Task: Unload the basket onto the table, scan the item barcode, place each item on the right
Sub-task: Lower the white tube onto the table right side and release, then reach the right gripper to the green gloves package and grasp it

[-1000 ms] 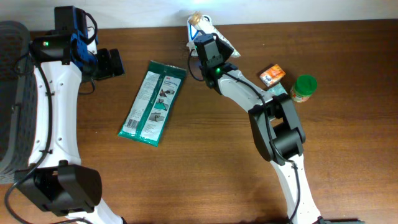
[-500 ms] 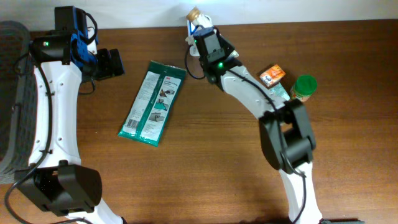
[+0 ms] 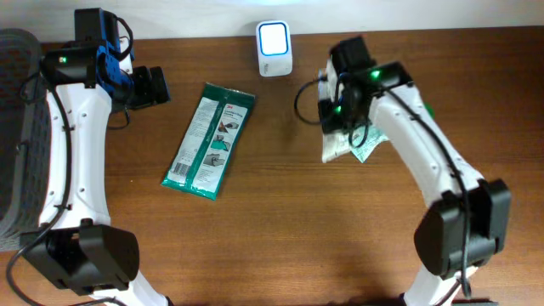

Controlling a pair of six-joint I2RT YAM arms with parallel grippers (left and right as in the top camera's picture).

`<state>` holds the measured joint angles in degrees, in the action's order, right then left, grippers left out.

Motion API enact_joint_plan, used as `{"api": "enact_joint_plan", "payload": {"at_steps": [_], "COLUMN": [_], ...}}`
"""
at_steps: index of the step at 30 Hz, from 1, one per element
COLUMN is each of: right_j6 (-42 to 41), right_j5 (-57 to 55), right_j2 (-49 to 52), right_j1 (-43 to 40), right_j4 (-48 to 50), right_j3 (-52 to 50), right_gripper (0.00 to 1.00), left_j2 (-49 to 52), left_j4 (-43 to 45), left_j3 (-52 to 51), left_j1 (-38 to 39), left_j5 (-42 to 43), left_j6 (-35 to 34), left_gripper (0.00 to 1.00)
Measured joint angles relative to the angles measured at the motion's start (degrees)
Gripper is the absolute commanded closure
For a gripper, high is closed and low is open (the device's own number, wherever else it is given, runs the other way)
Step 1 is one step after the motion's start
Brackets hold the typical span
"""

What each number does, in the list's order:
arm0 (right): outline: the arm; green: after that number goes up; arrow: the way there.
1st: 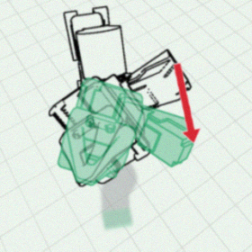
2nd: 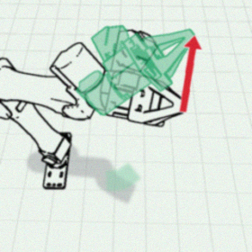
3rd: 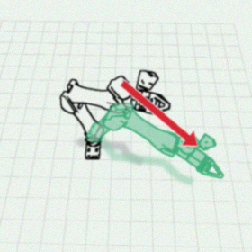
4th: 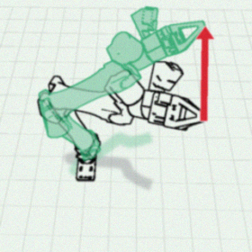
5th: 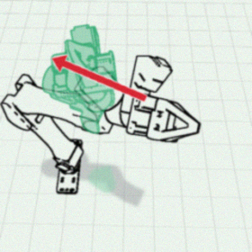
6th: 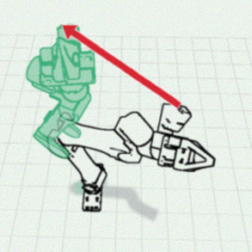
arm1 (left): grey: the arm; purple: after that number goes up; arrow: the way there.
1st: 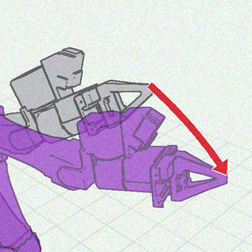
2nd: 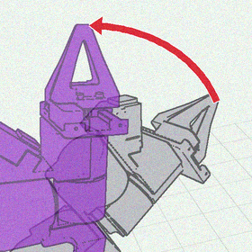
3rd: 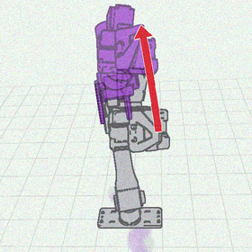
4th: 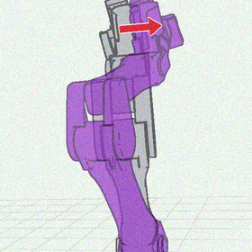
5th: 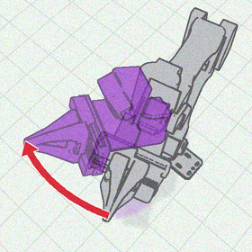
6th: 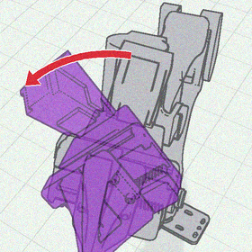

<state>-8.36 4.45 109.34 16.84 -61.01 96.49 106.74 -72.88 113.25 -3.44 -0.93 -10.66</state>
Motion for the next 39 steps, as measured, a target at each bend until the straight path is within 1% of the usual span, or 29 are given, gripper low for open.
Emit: {"api": "enact_joint_plan", "payload": {"at_steps": [2,3,4,6,10,11,13,15,17,18,20,21,23,24,25,27,28,29,30,32,35,39], "right_j6": [0.2,0.22,0.39,0.59,0.63,0.7,0.79,0.87,0.87,0.72,0.76,0.87,1.25,1.53,1.49,1.03,-0.96,-1.92,-4.74,-10.88,-17.97,-23.37], "right_j5": [0.46,0.61,1.03,1.97,4.9,5.16,5.29,4.5,3.98,4.09,4.57,4.9,6.08,7.58,9.18,12.81,14.47,15.21,16.09,17.18,17.73,17.75], "right_j2": [2.08,2.38,2.56,2.47,1.64,1.57,1.51,1.51,1.51,1.51,1.66,1.86,2.23,2.12,2.12,2.05,2.03,2.05,2.08,2.32,4.7,10.91], "right_j1": [-0.59,-0.85,-2.19,-4.72,-10.64,-12.2,-15.28,-17.66,-19.19,-19.67,-19.89,-19.71,-18.86,-17.55,-16.33,-12.63,-9.9,-8.46,-5.66,-0.76,4.28,10.71], "right_j4": [6.73,8.68,12.87,15.91,16.35,16.06,15.41,14.27,12.98,11.32,6.16,2.82,-3.17,-4.98,-6.03,-4.04,-0.5,1.29,5.01,12.41,20.31,24.46], "right_j3": [-8.04,-10.05,-14.97,-18.58,-20.35,-20.39,-20.44,-20.68,-20.79,-20.79,-19.26,-16.94,-10.01,-4.81,-1.79,2.29,2.8,2.8,2.47,1.86,1.53,1.38], "right_gripper": [0.96,0.96,0.96,0.96,0.96,0.93,0.76,0.52,0.39,0.35,0.33,0.33,0.33,0.33,0.33,0.21,0.15,0.07,0.02,0.02,0.02,0.02], "left_j2": [0.0,0.0,0.0,0.0,0.0,0.0,0.0,0.0,0.0,0.0,0.0,0.0,0.0,0.0,0.0,0.0,0.0,0.0,0.0,0.0,0.0,0.0], "left_j4": [0.04,-0.04,0.04,0.0,0.04,0.02,0.02,0.02,0.02,0.02,0.04,0.02,0.07,0.02,0.0,0.04,0.07,0.0,0.02,0.07,0.0,0.02], "left_j3": [0.0,0.0,0.0,0.0,0.0,0.0,0.0,0.0,0.0,0.0,0.0,0.0,0.0,0.0,0.0,0.0,0.0,0.0,0.0,0.0,0.0,0.0], "left_j1": [0.0,0.0,0.0,0.0,0.0,0.0,0.0,0.0,0.0,0.0,0.0,0.0,0.0,0.0,0.0,0.0,0.0,0.0,0.0,0.0,0.0,0.0], "left_j5": [0.0,0.02,0.02,0.0,0.0,0.0,0.0,0.0,0.0,0.0,0.0,0.0,0.0,0.0,0.0,0.0,0.0,0.0,0.0,0.0,0.02,0.0], "left_j6": [0.0,0.0,0.0,0.0,0.0,0.0,0.0,0.0,0.0,0.0,0.0,0.0,0.0,0.0,0.0,0.0,0.0,0.0,0.0,0.0,0.0,0.0], "left_gripper": [0.01,0.01,0.01,0.01,0.01,0.01,0.01,0.01,0.01,0.01,0.01,0.01,0.01,0.01,0.01,0.01,0.01,0.01,0.01,0.01,0.01,0.01]}}
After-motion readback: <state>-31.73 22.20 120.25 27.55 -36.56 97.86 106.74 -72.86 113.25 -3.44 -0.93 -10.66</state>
